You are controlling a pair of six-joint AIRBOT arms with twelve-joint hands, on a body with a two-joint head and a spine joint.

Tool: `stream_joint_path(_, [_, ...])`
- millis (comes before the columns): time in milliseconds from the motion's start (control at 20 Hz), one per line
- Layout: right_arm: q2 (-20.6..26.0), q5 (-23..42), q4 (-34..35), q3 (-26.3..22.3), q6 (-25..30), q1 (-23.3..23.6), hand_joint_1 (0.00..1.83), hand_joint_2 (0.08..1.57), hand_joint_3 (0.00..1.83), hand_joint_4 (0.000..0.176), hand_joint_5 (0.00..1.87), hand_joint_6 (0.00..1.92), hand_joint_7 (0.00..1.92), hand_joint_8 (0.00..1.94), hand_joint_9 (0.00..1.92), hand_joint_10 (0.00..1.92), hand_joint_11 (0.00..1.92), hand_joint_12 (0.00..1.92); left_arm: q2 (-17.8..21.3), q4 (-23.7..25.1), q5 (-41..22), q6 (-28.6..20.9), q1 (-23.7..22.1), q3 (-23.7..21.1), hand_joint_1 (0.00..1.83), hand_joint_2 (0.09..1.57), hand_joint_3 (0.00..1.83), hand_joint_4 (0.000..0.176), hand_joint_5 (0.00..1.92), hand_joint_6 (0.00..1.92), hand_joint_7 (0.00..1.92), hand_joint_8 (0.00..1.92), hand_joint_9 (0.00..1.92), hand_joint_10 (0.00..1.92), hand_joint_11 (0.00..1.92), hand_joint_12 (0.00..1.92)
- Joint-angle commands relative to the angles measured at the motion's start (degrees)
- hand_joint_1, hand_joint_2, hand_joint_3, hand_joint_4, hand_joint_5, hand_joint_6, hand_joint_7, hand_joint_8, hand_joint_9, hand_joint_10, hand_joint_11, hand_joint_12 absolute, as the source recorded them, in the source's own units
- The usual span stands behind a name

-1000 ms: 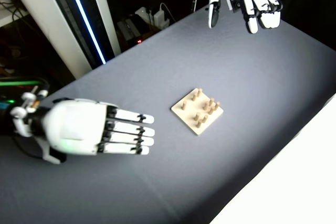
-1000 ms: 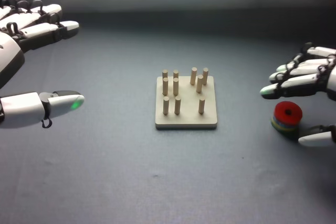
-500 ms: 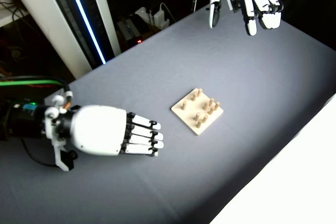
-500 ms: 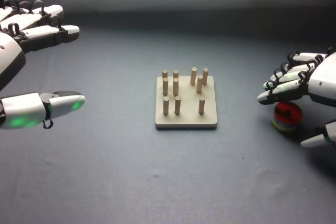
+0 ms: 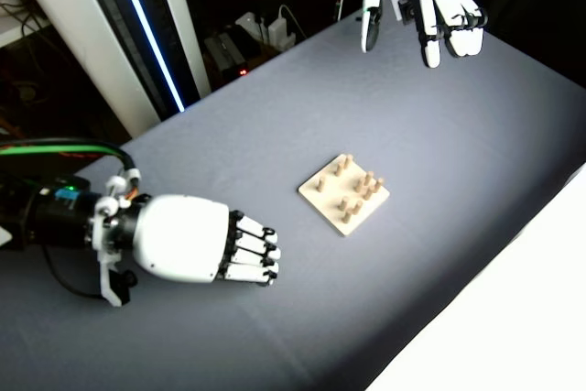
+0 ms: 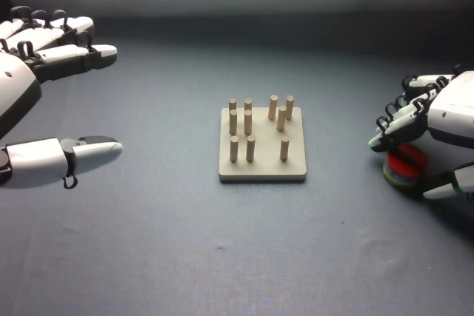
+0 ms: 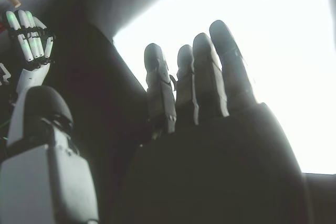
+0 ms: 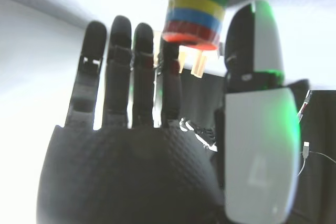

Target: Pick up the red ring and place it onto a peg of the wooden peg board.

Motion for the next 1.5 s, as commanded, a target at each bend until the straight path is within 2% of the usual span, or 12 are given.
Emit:
stream_joint_path(0, [0.1,5.0,1.5,0.4,0.1,0.6,1.12,1.0,0.0,0.001,0.75,0.01,0.67,0.01,0.66,0.02,0.14,1.22,-0.3,0.3,-7.1,-0.3,-0.4,0.4,0.61,1.04,0.0,0.005,0.46,0.0,0.2,0.0,0.16,0.01,0.0,0.6])
stream_joint_path(250, [-0.1,4.5,1.4,0.6,0.0,0.8,1.22,1.01,0.0,0.0,0.9,0.04,0.8,0.04,0.81,0.08,0.26,1.31,-0.3,0.4,-7.1,-0.5,-0.4,0.5,0.59,1.02,0.0,0.029,0.46,0.0,0.2,0.0,0.18,0.0,0.0,0.7])
stream_joint_path(300, [-0.1,4.4,1.4,0.7,-0.1,0.8,1.18,1.07,0.0,0.0,0.99,0.73,0.86,0.04,0.85,0.13,0.26,1.41,-0.3,0.4,-7.1,-0.5,-0.4,0.5,0.58,1.02,0.0,0.034,0.45,0.0,0.2,0.0,0.19,0.0,0.0,0.74])
stream_joint_path(350, [-0.2,4.3,1.4,0.8,-0.2,0.8,1.21,1.12,0.0,0.0,1.02,0.87,0.85,0.95,0.89,0.22,0.35,1.42,-0.3,0.4,-7.1,-0.5,-0.4,0.5,0.59,1.02,0.0,0.024,0.45,0.0,0.21,0.0,0.2,0.0,0.0,0.75])
stream_joint_path(400, [-0.3,4.0,1.4,0.8,-0.4,0.8,1.22,1.13,0.01,0.0,1.01,0.85,0.88,1.18,0.85,0.58,0.41,1.53,-0.3,0.4,-7.1,-0.5,-0.4,0.5,0.6,1.02,0.0,0.04,0.44,0.0,0.19,0.0,0.18,0.0,0.0,0.72])
stream_joint_path(450, [-0.4,3.8,1.4,0.9,-0.5,0.8,1.34,1.1,0.0,0.0,1.04,0.73,0.97,1.0,0.92,1.13,0.62,1.49,-0.3,0.4,-7.1,-0.5,-0.4,0.5,0.61,1.02,0.0,0.019,0.45,0.0,0.19,0.0,0.17,0.0,0.0,0.68])
stream_joint_path(500, [-0.5,3.8,1.4,1.0,-0.5,0.9,1.37,1.09,0.0,0.0,1.05,0.69,1.02,0.92,0.94,1.25,0.71,1.45,-0.3,0.5,-7.1,-0.6,-0.4,0.5,0.61,1.02,0.0,0.014,0.46,0.0,0.2,0.0,0.17,0.0,0.0,0.67])
stream_joint_path(800, [-0.7,6.4,1.1,0.5,-0.5,2.4,1.39,1.08,0.0,0.0,1.08,0.67,1.02,0.98,0.96,1.16,0.83,1.26,-0.3,0.4,-7.4,-0.7,-0.4,0.5,0.56,1.02,0.0,0.013,0.48,0.0,0.22,0.0,0.21,0.01,0.0,0.75])
stream_joint_path(900, [-0.7,8.6,1.1,0.0,-0.5,3.4,1.29,1.11,0.0,0.0,1.08,0.6,0.95,1.26,0.92,1.36,0.83,1.6,-0.2,0.4,-7.6,-0.8,-0.2,0.5,0.55,1.01,0.0,0.018,0.49,0.0,0.23,0.0,0.21,0.01,0.0,0.73])
stream_joint_path(950, [-0.7,9.4,0.9,-0.2,-0.5,4.1,1.26,1.13,0.0,0.0,1.04,0.64,0.91,1.37,0.9,1.42,0.81,1.69,-0.2,0.3,-7.7,-0.8,0.0,0.5,0.58,1.02,0.0,0.0,0.5,0.0,0.24,0.0,0.22,0.0,0.0,0.75])
stream_joint_path(1150, [-2.4,11.0,-2.1,-0.7,-0.5,8.1,1.25,1.14,0.0,0.0,1.04,0.63,0.88,1.44,0.91,1.54,0.79,1.79,0.2,-0.6,-7.9,-0.9,1.3,0.2,0.57,1.0,0.0,0.0,0.5,0.0,0.24,0.0,0.21,0.0,0.0,0.67])
stream_joint_path(1450, [-6.6,10.9,-2.9,1.0,0.0,10.8,1.27,1.11,0.0,0.0,1.06,0.62,1.0,1.23,0.93,1.13,0.71,1.46,0.5,-1.5,-8.3,-1.1,2.5,-0.3,0.65,0.99,0.0,0.018,0.53,0.01,0.22,0.0,0.21,0.0,0.0,0.68])
